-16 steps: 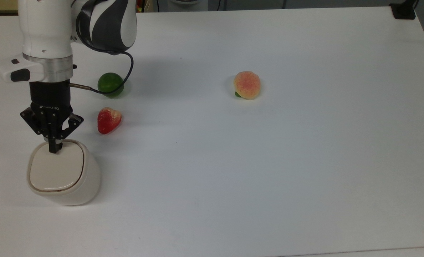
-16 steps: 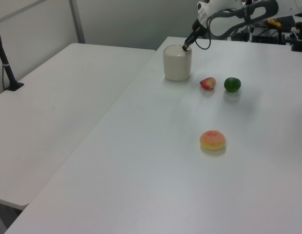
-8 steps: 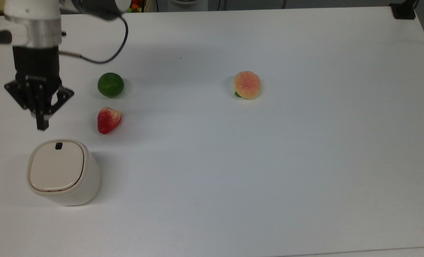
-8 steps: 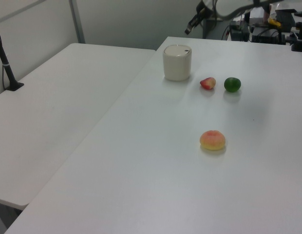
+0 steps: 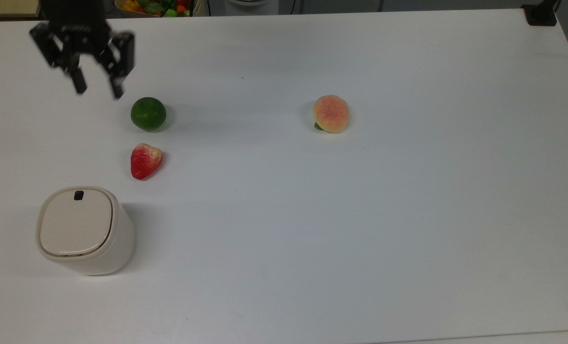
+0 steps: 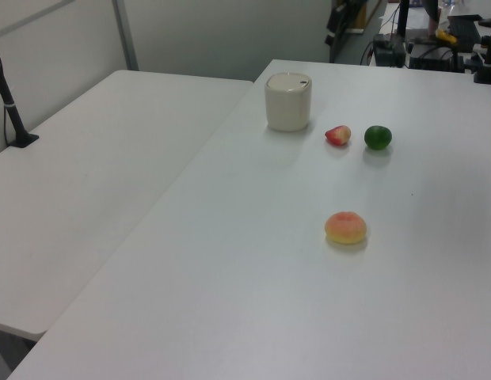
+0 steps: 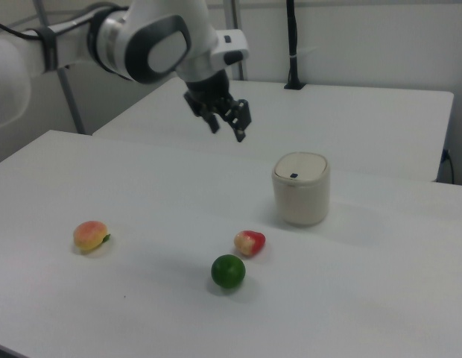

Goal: Close garbage bin

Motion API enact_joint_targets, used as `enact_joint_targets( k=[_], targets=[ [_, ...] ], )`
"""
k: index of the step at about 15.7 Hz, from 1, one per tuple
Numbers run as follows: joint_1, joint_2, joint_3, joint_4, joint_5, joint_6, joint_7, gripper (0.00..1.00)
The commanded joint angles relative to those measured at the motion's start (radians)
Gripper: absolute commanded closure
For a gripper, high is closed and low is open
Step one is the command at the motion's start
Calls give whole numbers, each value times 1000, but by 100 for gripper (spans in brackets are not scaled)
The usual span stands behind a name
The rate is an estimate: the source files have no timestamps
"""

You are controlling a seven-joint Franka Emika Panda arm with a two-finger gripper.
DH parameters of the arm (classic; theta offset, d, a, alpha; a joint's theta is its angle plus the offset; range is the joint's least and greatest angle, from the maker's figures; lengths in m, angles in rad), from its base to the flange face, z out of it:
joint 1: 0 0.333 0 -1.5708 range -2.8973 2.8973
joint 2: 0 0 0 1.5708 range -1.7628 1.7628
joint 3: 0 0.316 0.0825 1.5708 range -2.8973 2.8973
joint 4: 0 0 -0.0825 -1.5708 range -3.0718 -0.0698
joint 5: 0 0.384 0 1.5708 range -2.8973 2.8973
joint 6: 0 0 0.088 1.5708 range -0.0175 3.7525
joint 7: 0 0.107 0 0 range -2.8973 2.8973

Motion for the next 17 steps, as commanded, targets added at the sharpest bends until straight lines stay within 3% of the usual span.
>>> enact_joint_targets(
  k=[1, 5, 8, 14, 17],
  targets=[
    [37, -115, -7, -59, 5, -179, 34, 0],
    [65, -191, -7, -59, 5, -360, 47, 0],
    [114, -225, -7, -59, 5, -445, 144, 0],
    [199, -259, 12, -83, 6, -451, 254, 0],
    [215, -268, 32, -126, -6, -445, 243, 0]
  ],
)
